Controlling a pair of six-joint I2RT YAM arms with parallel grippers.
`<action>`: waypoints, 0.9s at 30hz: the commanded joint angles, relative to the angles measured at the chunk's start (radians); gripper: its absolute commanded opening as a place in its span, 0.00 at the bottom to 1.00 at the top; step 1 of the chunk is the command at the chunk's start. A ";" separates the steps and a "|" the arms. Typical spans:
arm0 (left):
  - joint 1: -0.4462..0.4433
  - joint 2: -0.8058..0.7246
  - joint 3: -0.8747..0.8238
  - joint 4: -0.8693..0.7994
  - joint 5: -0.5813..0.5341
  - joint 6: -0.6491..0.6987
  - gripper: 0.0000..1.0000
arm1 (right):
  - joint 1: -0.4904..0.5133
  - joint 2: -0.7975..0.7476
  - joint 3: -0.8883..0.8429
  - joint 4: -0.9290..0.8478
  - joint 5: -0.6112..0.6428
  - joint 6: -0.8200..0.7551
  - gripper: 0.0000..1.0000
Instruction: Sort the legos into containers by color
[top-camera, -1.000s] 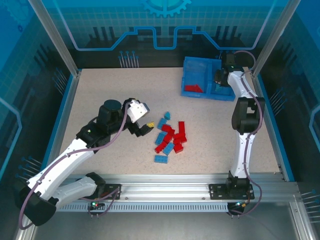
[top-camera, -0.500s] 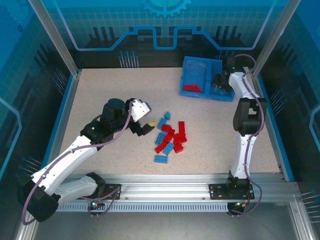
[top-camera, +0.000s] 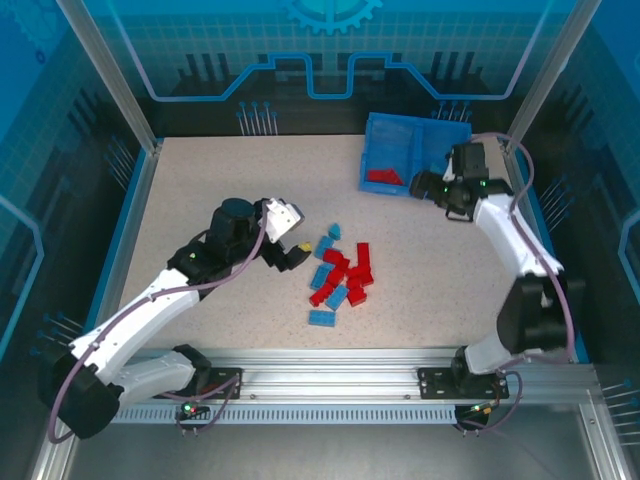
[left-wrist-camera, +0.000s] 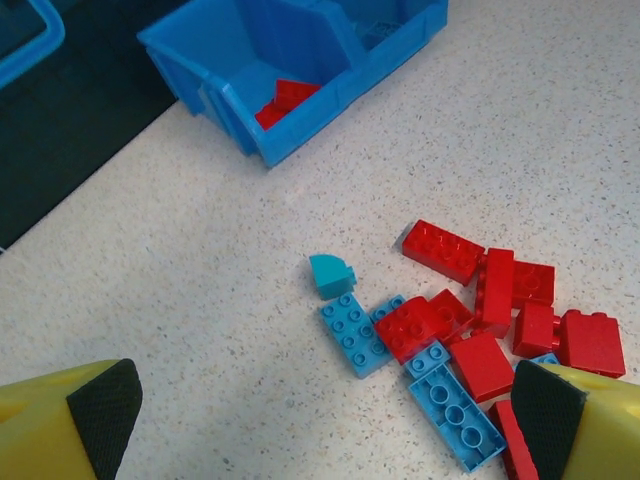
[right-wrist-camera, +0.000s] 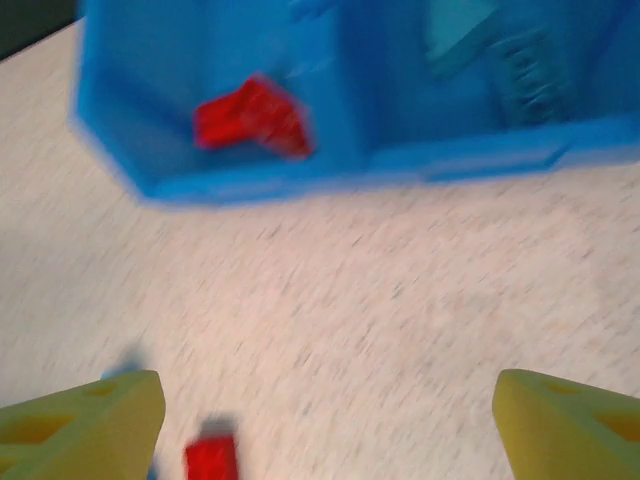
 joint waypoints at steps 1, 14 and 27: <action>0.007 0.063 0.071 -0.004 -0.025 -0.199 0.99 | 0.122 -0.188 -0.090 0.022 -0.044 -0.034 0.88; -0.015 0.509 0.405 -0.192 -0.198 -1.034 0.97 | 0.435 -0.546 -0.279 -0.222 -0.207 -0.009 1.00; -0.093 0.763 0.509 -0.285 -0.309 -1.297 0.87 | 0.454 -0.548 -0.289 -0.247 -0.115 -0.016 1.00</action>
